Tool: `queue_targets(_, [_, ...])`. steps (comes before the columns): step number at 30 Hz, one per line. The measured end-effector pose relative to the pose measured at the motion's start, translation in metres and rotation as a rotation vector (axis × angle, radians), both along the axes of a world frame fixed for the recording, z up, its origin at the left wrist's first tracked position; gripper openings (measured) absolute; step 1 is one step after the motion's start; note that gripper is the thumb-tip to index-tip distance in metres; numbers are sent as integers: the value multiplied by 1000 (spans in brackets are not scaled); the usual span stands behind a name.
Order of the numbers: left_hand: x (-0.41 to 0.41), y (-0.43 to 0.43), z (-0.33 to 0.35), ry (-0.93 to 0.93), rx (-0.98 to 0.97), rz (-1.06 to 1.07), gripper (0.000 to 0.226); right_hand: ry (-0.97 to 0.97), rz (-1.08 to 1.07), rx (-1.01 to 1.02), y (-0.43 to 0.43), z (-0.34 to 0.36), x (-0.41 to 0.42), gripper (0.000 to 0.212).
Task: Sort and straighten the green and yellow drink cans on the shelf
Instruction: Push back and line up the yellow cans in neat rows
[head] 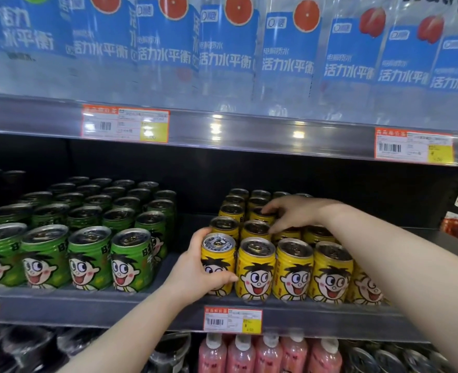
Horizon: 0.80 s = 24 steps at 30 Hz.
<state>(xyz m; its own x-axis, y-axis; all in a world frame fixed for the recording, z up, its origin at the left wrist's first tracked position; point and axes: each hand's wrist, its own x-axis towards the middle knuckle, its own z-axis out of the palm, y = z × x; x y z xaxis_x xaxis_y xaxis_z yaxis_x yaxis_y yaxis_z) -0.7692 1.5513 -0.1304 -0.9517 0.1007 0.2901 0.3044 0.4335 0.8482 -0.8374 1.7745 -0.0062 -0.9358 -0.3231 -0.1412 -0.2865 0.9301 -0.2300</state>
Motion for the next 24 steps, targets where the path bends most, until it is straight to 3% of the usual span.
queue_targets(3, [0, 0, -1, 4, 4, -9, 98, 16, -64, 105, 11, -4, -1, 70])
queue_targets(15, [1, 0, 2, 20, 0, -7, 94, -12, -13, 132, 14, 1, 1, 65])
queue_targets(20, [1, 0, 2, 19, 2, -9, 96, 16, -75, -4, 32, 2, 7, 56])
queue_targets(24, [1, 1, 2, 17, 6, -11, 96, 57, -209, 160, 57, -5, 12, 57])
